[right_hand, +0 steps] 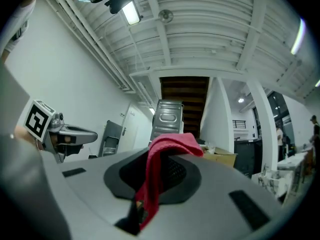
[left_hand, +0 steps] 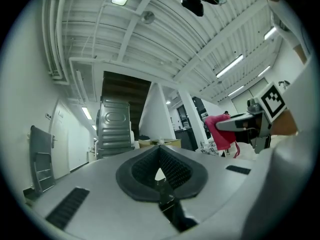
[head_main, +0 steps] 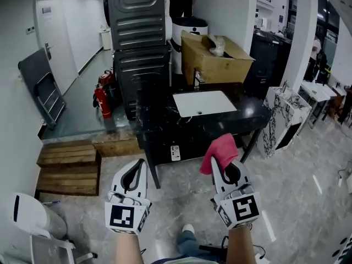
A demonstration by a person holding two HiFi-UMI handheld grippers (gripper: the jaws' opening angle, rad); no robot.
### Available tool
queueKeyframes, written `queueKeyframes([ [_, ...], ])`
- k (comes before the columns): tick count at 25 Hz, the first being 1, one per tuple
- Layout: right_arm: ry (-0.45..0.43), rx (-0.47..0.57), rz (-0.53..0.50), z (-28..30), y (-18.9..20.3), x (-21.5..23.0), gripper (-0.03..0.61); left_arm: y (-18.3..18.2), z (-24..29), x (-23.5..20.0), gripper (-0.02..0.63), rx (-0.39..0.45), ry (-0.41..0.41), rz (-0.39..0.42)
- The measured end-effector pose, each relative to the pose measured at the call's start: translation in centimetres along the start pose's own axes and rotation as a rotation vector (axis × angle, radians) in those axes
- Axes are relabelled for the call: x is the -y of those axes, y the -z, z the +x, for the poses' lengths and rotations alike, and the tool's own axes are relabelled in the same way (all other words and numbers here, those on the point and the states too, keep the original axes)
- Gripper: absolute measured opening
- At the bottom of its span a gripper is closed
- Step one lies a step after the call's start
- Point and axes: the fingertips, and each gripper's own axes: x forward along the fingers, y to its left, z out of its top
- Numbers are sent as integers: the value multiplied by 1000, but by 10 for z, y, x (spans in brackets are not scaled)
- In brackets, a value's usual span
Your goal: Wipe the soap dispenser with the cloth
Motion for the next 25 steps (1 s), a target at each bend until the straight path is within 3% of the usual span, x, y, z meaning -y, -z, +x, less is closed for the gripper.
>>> queueKeyframes([
  [8,-11,12,61,100,30,94,48,23,136,-11,12,-21,-49,14],
  [13,-32,-9,89,137,57,124,48,49,186,-14,21,-59,-51,-49],
  [15,-43,-20,96,147,68,130,48,60,201,-15,86,-76,-35,-85],
  [21,-51,-35,104,182,87,150,48,80,250,-24,359,-75,10,-137],
  [25,-51,-33,94,216,97,164,48,94,289,-42,379,-72,7,-149],
])
